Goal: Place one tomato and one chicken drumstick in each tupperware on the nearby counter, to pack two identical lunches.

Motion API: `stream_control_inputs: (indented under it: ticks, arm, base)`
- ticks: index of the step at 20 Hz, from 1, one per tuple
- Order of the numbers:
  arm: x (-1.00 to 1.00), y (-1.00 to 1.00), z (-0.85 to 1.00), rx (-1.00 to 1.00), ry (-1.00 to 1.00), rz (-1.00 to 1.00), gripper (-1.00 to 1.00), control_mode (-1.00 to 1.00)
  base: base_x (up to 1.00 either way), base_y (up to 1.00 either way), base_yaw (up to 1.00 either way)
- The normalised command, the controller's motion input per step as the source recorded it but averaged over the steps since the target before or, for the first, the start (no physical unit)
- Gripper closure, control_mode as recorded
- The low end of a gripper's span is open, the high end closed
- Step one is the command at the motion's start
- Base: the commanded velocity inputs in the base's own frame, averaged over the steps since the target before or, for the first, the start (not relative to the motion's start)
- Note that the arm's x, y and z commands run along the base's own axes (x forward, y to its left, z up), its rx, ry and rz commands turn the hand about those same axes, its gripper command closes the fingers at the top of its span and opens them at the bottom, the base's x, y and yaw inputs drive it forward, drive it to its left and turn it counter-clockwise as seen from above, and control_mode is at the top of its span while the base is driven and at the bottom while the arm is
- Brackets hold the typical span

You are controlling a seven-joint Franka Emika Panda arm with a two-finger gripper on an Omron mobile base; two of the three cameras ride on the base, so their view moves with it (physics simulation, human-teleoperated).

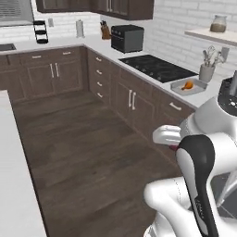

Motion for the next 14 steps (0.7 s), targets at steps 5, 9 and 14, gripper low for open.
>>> stream_control_inputs:
  ticks: [5, 9, 14]
  arm:
    - [0.00, 0.00, 0.00, 0.00, 0.00, 0.00, 1.00, 1.00]
    - [0.00, 0.00, 0.00, 0.00, 0.00, 0.00, 1.00, 1.00]
    - [0.00, 0.00, 0.00, 0.00, 0.00, 0.00, 1.00, 1.00]
  base:
    - [1.00, 0.04, -0.01]
    - [1.00, 0.00, -0.27]
    - [1.00, -0.14, -0.41]
